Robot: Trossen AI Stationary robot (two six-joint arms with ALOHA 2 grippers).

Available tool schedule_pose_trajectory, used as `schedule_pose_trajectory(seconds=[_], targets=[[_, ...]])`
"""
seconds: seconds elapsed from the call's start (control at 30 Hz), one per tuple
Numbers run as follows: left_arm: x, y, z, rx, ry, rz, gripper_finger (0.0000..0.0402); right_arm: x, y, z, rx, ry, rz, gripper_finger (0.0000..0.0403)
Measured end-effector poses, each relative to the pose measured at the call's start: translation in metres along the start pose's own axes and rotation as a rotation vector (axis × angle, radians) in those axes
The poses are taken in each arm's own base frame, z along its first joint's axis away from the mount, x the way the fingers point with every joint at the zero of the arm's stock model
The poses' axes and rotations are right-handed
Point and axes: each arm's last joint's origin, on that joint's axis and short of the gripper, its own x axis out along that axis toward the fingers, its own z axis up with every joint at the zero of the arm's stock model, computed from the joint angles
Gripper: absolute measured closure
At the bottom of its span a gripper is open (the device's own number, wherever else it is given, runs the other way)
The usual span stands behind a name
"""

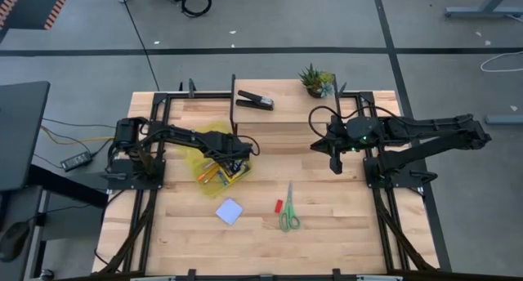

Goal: Pack school essentials
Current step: Put the violet pen into the yellow supply box, then put the red eraser into the yellow supply box

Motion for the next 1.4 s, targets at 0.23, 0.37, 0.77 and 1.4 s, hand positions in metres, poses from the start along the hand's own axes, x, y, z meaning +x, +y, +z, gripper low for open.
schedule_pose_trajectory(seconds=[0.23, 0.37, 0.77, 1.4], targets=[[-0.032, -0.011, 0.021, -0.043, -0.107, -0.108, 0.0221, 0.0, 0.0, 0.0, -0.009, 0.0, -0.002, 0.0364], [-0.067, -0.032, 0.041, -0.081, -0.281, -0.323, 0.0232, 0.0, 0.0, -0.001, -0.019, 0.011, -0.005, 0.0364], [-0.107, -0.094, 0.015, -0.339, -0.427, -0.526, 0.0284, 0.0, -0.003, -0.005, -0.135, 0.051, -0.07, 0.0364], [-0.116, -0.199, 0.012, -0.325, -0.354, -0.588, 0.0317, 0.001, -0.007, -0.006, -0.173, 0.066, 0.0, 0.0364]])
